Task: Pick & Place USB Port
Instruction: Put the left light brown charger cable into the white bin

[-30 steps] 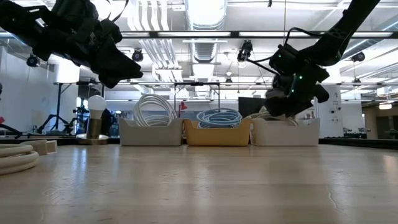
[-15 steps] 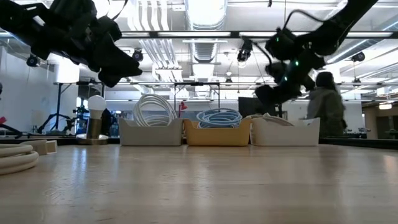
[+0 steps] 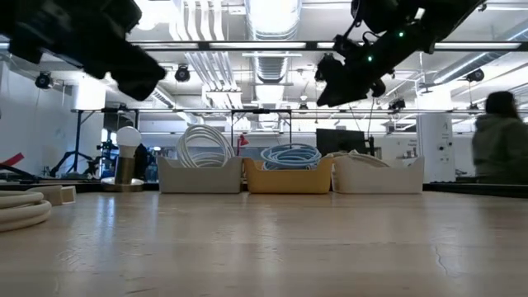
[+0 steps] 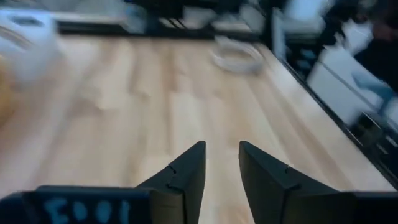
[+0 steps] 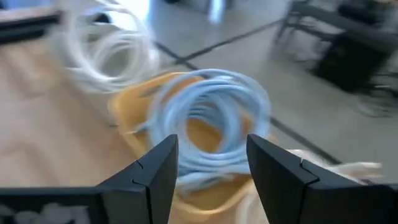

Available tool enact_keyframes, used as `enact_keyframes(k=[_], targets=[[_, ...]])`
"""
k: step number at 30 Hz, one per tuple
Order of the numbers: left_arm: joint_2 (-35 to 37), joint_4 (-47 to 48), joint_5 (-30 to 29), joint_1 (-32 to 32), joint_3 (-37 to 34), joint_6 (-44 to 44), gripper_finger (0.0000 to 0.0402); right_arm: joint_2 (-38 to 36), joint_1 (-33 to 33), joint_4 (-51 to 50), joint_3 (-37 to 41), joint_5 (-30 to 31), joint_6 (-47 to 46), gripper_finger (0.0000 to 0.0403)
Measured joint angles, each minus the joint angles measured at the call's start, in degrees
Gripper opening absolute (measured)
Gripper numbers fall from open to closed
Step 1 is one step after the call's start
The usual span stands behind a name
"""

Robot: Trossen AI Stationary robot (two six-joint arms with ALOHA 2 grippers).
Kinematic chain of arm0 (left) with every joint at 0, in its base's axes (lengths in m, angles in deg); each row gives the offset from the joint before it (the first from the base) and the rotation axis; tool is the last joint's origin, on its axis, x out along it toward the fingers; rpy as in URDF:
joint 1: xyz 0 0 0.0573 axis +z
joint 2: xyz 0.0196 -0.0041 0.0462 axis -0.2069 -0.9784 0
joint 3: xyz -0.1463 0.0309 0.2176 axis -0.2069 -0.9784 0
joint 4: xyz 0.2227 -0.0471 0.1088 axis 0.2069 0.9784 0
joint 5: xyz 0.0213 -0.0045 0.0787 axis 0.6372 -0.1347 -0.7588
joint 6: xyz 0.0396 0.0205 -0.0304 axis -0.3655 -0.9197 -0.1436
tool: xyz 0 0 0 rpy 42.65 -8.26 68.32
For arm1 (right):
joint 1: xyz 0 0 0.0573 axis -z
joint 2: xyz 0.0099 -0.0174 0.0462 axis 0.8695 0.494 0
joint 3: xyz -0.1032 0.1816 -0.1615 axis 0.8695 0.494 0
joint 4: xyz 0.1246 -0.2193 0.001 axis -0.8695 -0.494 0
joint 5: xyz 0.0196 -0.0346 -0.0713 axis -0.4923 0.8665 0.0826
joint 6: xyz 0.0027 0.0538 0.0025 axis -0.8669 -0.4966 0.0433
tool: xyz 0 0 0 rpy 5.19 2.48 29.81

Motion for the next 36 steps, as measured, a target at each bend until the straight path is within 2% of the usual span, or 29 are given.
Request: enact_keyframes(k=[5,9,12,18,22,24,28,31,36], targets=[[-1.7,9.6,0.3,-7.1,1.4,2.4,0.0106,1.3,-3.5,0.3,-0.1,-2.1,-2.1,0.0183],[-2.4,15.6,0.6,-10.3,0.9,10.2,0.0113,2.9,-5.8,1.1,-0.1,-2.1,-2.2,0.0185],[-2.9,19.7,0.7,-11.7,0.8,16.2,0.0127,4.4,-7.7,3.6,-0.1,-2.4,-1.7,0.0188],[-4.5,23.5,0.7,-14.8,0.8,25.1,0.0171,7.8,-10.2,10.1,-0.8,-9.8,2.3,0.0194],[-6.6,28.6,1.1,-17.1,0.5,30.7,0.0197,10.1,-10.8,11.1,-1.6,-12.2,3.3,0.0201],[-7.9,28.1,1.1,-18.1,-0.2,32.6,0.0203,11.2,-10.7,11.1,-2.0,-12.4,3.2,0.0205],[-11.2,23.9,0.6,-18.7,-1.1,32.7,0.0204,13.8,-10.7,11.3,-2.7,-12.4,2.9,0.0212],[-14.4,20.9,-2.4,-18.8,-1.1,28.2,0.0196,15.7,-10.8,11.8,-3.5,-13.4,3.2,0.0212],[-19.5,19.8,-4.7,-18.8,-1.0,21.0,0.0151,20.1,-11.1,12.6,-6.9,-19.9,3.3,0.0207]])
